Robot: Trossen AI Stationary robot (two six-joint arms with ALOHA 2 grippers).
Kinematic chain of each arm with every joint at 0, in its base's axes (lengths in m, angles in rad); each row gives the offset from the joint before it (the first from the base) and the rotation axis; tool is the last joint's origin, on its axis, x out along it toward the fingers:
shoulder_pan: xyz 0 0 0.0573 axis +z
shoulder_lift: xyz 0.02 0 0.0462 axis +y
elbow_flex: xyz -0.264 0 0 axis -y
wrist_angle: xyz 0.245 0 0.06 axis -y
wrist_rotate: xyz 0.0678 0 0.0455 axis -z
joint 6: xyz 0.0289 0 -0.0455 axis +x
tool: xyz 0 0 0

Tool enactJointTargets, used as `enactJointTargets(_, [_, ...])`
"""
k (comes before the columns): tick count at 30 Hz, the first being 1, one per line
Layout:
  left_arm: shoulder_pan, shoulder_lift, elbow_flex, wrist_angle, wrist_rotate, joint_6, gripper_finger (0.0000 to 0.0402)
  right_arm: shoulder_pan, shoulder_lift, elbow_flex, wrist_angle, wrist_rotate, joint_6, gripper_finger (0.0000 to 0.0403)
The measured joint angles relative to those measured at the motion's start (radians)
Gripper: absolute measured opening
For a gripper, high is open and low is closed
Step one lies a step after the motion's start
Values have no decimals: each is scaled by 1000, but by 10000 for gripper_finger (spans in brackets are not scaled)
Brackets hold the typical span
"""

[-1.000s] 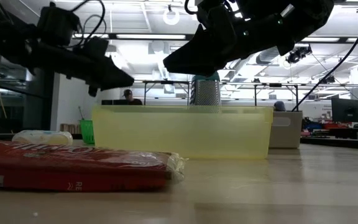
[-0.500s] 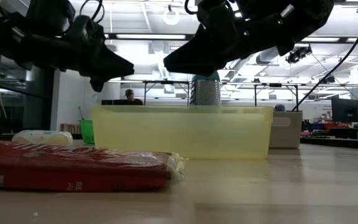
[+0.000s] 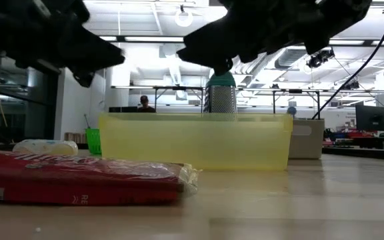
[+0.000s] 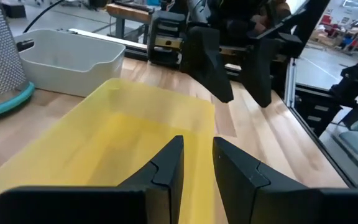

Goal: Pick & Place Food Item
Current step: Put the red popcorn bag into the yellow bin

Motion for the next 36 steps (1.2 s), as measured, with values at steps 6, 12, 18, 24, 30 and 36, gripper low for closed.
enactJointTargets(6, [-176, 0, 44, -23, -181, 42, 82, 44, 0, 0, 0, 2, 124, 179])
enactJointTargets(12, [-276, 1, 163, -193, -263, 79, 82, 94, 0, 8, -8, 3, 173, 179])
enactJointTargets(18, [-314, 9, 293, -424, -264, 1, 81, 158, 0, 80, -69, 60, 153, 179])
enactJointTargets(24, [-341, 61, 385, -567, -263, -34, 81, 197, 0, 151, -150, 118, 215, 179])
enactJointTargets(30, [-349, 95, 420, -702, -263, -138, 81, 197, 0, 152, -220, 142, 411, 179])
enactJointTargets(36, [-380, 96, 421, -836, -248, -286, 81, 207, 1, 151, -306, 139, 598, 179])
